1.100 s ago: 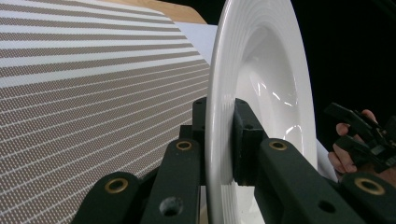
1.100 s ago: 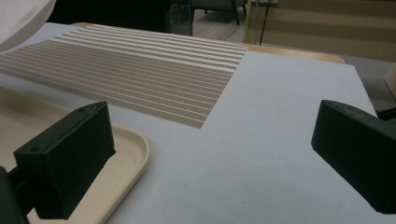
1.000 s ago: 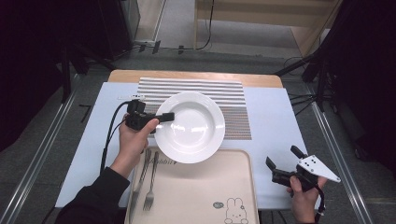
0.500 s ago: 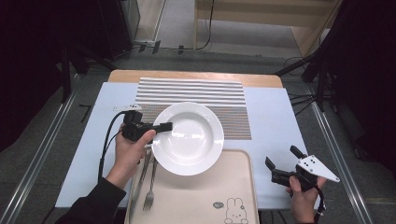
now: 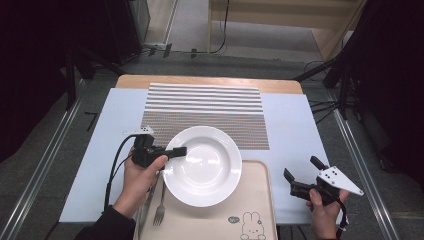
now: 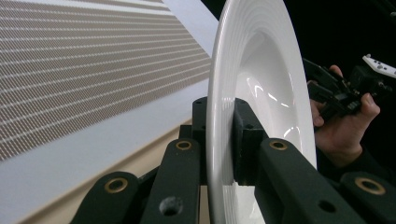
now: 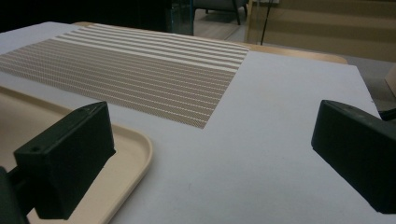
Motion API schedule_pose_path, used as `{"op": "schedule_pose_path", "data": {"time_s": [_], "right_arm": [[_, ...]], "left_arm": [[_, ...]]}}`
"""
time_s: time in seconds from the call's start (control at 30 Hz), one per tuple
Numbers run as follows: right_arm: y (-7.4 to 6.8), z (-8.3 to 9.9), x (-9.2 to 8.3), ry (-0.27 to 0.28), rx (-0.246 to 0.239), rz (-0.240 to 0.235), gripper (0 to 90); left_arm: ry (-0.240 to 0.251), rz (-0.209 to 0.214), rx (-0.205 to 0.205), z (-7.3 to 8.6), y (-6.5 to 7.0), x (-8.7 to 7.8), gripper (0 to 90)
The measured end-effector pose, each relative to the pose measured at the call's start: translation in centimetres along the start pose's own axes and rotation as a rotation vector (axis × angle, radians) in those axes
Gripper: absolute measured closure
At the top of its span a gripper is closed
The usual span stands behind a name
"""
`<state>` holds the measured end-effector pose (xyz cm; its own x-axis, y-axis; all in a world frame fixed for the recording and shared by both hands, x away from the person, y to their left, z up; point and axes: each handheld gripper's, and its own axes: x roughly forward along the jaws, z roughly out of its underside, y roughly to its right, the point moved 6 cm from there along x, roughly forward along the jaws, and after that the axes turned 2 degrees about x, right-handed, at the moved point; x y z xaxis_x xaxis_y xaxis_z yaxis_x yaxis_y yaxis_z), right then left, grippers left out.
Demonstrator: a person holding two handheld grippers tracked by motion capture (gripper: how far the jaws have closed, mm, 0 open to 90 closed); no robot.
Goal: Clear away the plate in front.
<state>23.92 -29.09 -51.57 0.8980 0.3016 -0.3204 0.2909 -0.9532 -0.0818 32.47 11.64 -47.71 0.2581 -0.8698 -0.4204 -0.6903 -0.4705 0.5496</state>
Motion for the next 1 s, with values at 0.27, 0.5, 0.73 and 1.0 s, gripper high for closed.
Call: {"op": "schedule_pose_path", "data": {"time_s": [0.27, 0.5, 0.73, 1.0], "right_arm": [[0.0, 0.0, 0.0, 0.001, -0.001, 0.001, 0.0], [0.0, 0.0, 0.0, 0.000, -0.001, 0.001, 0.0], [-0.1, 0.0, 0.0, -0.001, -0.002, 0.001, 0.0], [0.0, 0.0, 0.0, 0.000, -0.002, 0.003, 0.0]], "left_arm": [[-0.012, 0.006, 0.006, 1.8, 0.6, -0.1, 81.3], [-0.034, 0.020, -0.016, 3.6, 1.1, -0.1, 81.2], [-0.062, 0.037, -0.034, 4.9, 1.5, 0.4, 81.2], [-0.098, 0.047, -0.036, 5.9, 1.9, 0.9, 81.1]]}}
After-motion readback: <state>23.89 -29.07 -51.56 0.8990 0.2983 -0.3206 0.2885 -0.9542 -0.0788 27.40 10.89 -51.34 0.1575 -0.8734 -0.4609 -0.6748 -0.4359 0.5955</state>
